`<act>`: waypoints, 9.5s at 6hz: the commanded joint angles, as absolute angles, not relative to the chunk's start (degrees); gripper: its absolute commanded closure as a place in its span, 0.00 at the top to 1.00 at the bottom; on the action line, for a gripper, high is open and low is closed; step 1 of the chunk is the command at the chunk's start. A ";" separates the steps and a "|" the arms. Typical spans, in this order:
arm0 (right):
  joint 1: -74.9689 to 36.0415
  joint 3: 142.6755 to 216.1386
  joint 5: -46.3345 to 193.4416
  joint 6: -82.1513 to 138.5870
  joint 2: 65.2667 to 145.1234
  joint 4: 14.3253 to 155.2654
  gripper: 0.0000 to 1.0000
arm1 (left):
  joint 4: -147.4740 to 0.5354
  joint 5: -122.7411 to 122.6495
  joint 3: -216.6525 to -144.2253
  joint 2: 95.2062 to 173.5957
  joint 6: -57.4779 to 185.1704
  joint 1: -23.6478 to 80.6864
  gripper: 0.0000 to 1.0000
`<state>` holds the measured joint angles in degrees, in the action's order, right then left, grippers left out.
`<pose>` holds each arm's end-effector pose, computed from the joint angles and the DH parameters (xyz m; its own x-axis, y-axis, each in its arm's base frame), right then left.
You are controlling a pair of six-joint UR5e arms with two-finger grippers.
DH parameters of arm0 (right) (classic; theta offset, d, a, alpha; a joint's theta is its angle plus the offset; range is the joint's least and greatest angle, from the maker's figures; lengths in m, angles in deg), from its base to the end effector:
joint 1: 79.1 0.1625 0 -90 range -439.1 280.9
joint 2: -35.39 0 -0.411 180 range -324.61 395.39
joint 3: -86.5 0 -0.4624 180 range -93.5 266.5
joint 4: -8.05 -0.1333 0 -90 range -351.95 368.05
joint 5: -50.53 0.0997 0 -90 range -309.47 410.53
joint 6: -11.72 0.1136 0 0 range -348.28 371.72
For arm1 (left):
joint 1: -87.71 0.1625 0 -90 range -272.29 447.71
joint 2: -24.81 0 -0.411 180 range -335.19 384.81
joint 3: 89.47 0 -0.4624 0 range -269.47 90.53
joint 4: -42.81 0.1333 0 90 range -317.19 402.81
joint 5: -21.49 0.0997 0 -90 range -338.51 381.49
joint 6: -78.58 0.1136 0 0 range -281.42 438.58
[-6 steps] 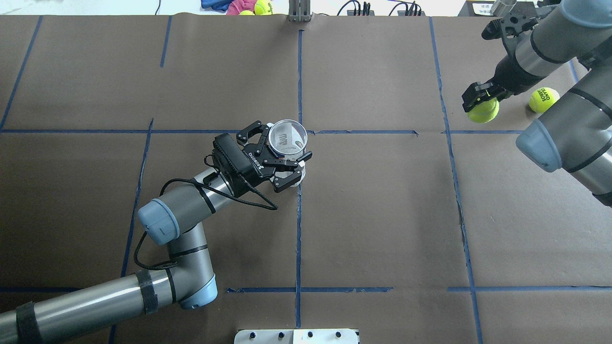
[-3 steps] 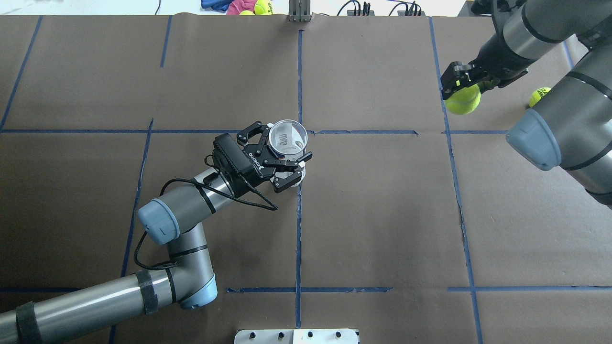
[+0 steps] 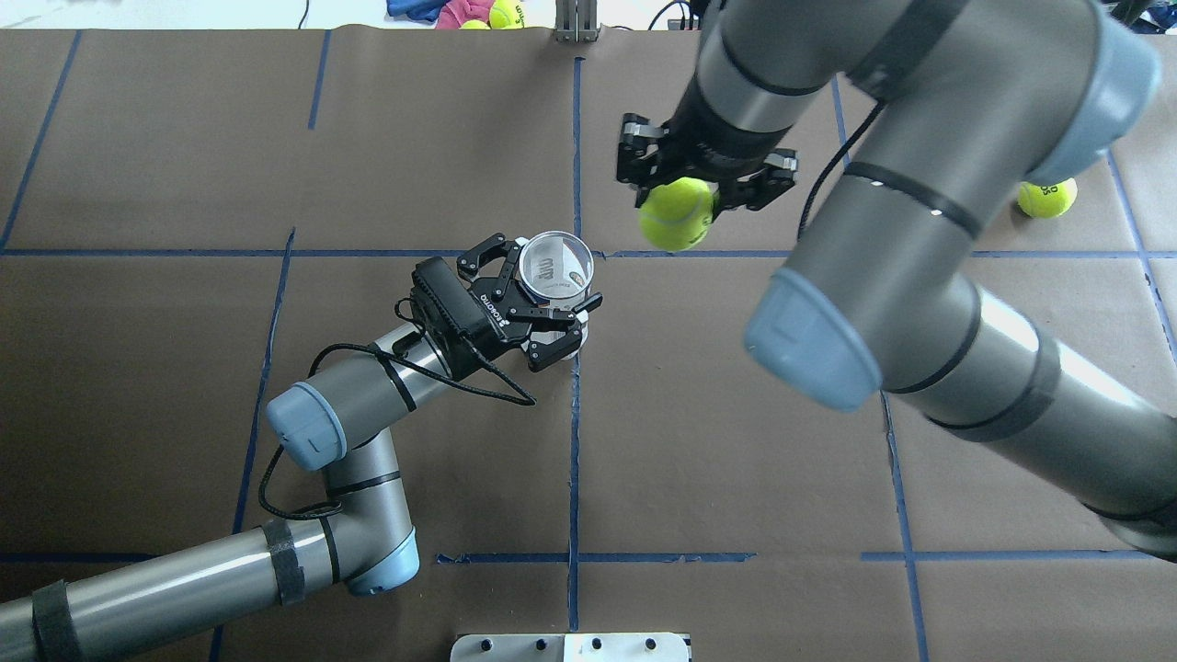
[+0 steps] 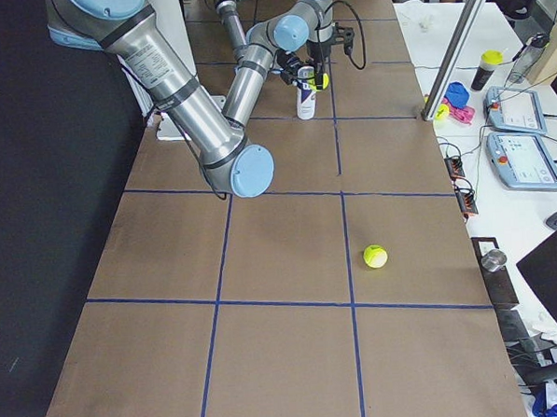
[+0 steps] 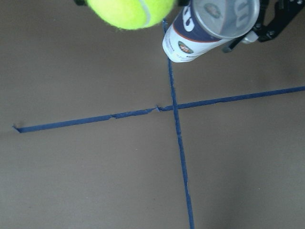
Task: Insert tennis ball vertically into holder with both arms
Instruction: 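Carry the ball over the can's opening with the right gripper, then open the right gripper to drop the ball into the can, then move the right gripper to the second yellow ball and grasp it, then carry the second ball over the can's opening with the right gripper, then lower the ball into the can and release it with the right gripper, then set the can upright on the table and open the left gripper while the right withdraws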
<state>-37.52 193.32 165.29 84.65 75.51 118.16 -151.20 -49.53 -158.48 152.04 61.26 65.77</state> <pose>-0.4223 -0.4893 0.0011 0.6015 0.1773 0.7789 -0.2076 0.9762 -0.0619 0.6183 -0.4326 0.2202 0.4470 0.7932 -0.4136 0.6289 0.0502 0.7759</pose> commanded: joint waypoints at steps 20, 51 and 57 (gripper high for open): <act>-6.15 156.34 177.80 10.08 101.46 79.66 0.99 | -151.43 -49.70 -158.90 151.54 60.82 65.21 0.86; -46.40 184.06 155.38 82.12 68.26 116.95 0.99 | -151.34 -49.70 -159.61 151.46 61.00 65.39 0.87; -24.20 184.76 169.17 47.65 81.32 116.16 0.99 | -148.46 -49.79 -167.48 149.45 60.73 64.07 0.99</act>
